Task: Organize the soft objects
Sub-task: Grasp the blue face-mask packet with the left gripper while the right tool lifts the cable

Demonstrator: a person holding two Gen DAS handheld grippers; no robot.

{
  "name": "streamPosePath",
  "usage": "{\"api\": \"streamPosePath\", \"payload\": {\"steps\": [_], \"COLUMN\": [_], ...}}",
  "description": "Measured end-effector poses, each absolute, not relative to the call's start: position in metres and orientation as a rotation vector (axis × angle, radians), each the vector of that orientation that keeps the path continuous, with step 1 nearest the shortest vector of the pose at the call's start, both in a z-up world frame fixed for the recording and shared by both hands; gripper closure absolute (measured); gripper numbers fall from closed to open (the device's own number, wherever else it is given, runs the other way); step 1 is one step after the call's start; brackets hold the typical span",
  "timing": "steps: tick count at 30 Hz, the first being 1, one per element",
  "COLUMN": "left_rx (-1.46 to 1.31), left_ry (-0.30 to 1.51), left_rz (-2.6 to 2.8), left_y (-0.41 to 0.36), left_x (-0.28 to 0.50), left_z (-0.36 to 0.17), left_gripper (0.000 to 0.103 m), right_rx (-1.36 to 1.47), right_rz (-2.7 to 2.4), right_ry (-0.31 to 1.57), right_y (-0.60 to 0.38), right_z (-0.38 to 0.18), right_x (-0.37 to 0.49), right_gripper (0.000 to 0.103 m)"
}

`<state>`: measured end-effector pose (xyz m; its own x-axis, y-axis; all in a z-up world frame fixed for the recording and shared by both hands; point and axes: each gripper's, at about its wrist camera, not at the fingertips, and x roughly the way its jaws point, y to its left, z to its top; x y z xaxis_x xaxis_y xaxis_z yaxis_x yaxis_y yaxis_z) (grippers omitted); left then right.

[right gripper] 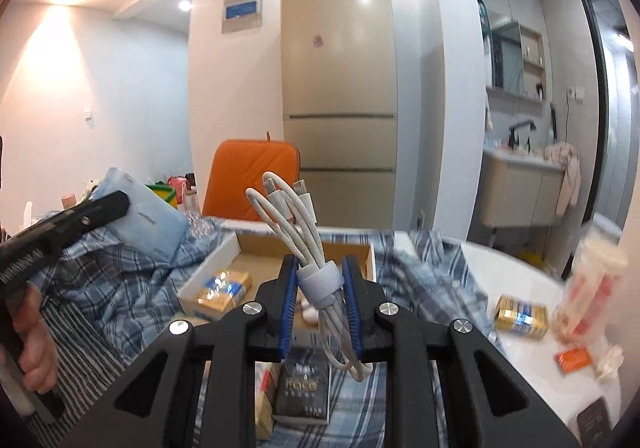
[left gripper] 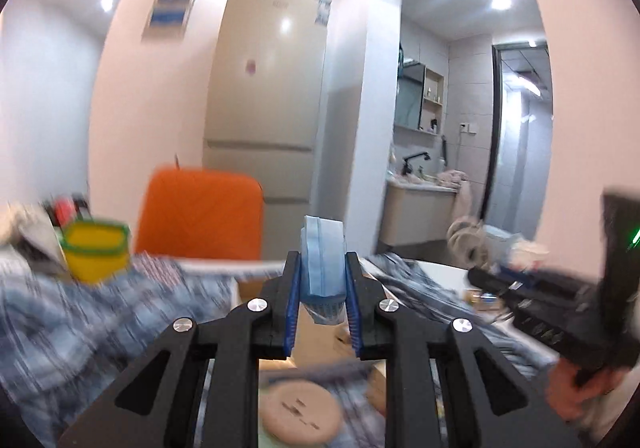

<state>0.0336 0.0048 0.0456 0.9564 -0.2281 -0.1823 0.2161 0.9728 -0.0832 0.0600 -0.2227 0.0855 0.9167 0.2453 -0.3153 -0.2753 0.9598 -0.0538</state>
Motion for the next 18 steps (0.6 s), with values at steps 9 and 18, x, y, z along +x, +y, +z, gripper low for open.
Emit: {"api": "streamPosePath", "payload": {"steps": [9,18], "left_rx": [-0.057,-0.044], "left_ry": [0.193,0.513], "left_rz": [-0.165,-0.122], "left_y": [0.004,0.004], "left_x": [0.083,0.144], "left_z": [0.036,-0.004], "left_gripper": [0.084,0.084], "right_rx": [-0.055,0.014], "right_rz": [0.23,0.212], "right_ry": [0.29,0.484], "right_y": [-0.195,-0.195], "right_z": [0.117,0.06], "right_x": [0.106,0.17], "right_gripper": [0.079,0.079]}}
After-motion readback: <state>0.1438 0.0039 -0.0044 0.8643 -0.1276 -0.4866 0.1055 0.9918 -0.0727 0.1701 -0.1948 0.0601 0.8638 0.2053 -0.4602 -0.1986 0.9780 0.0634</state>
